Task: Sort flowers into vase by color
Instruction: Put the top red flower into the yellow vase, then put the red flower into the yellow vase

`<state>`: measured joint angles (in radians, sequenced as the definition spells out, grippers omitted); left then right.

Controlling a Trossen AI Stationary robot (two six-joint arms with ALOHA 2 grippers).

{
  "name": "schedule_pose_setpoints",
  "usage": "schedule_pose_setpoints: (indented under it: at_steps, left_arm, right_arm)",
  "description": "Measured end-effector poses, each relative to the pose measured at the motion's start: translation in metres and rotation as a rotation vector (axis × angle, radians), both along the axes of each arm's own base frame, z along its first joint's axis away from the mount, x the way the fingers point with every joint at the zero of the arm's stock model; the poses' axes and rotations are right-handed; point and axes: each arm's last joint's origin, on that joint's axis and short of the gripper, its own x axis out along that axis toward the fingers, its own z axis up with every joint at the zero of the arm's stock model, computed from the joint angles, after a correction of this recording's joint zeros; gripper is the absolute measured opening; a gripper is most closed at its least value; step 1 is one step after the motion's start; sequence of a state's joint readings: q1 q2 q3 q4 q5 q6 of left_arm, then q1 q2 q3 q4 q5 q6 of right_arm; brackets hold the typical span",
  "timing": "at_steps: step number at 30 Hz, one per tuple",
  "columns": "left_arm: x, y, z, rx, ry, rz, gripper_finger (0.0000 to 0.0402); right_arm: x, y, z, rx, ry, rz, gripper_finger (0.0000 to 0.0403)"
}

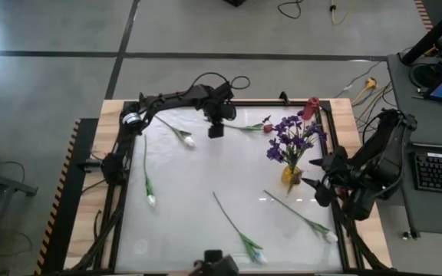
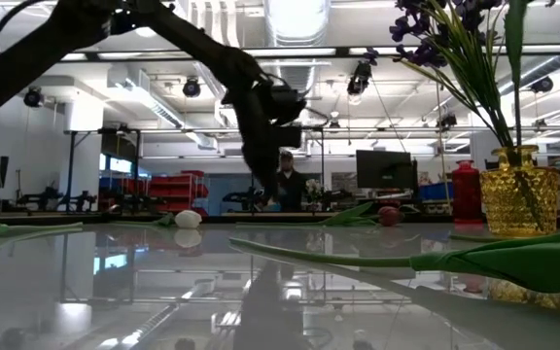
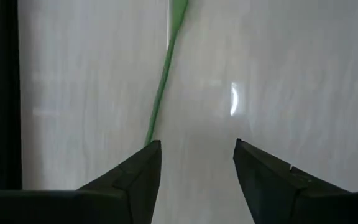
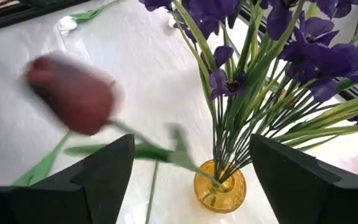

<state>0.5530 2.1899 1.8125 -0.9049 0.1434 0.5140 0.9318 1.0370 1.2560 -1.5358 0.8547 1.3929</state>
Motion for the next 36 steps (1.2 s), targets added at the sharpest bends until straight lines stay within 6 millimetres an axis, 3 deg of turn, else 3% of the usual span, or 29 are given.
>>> schedule_pose_setpoints:
  at_steps: [6, 12, 18, 24, 30, 36]
  left_arm:
    - [-0.027, 0.025, -0.016, 0.036, 0.108, 0.062, 0.0174]
    - [-0.036, 0.039, -0.024, 0.075, 0.084, 0.089, 0.0173]
    - [-0.042, 0.042, -0.034, 0.072, 0.089, 0.067, 0.0163]
    - [-0.047, 0.039, -0.046, 0.023, 0.109, 0.08, 0.0109]
    - [-0.047, 0.038, -0.058, -0.03, 0.137, 0.138, 0.0019]
    - [-0.046, 0.028, -0.05, -0.06, 0.157, 0.203, 0.0002]
  right_arm:
    - [0.0, -0.001, -0.002, -0.021, 0.003, 0.0, 0.032]
    - [0.0, -0.001, -0.003, -0.025, -0.005, -0.008, 0.032]
    - [0.0, -0.001, -0.003, -0.035, -0.024, -0.013, 0.0318]
    - [0.001, -0.002, -0.002, -0.054, -0.051, -0.019, 0.0316]
    - [0.001, -0.001, -0.001, -0.057, -0.066, -0.023, 0.0307]
    - [0.001, -0.001, -0.002, -0.057, -0.065, -0.023, 0.0302]
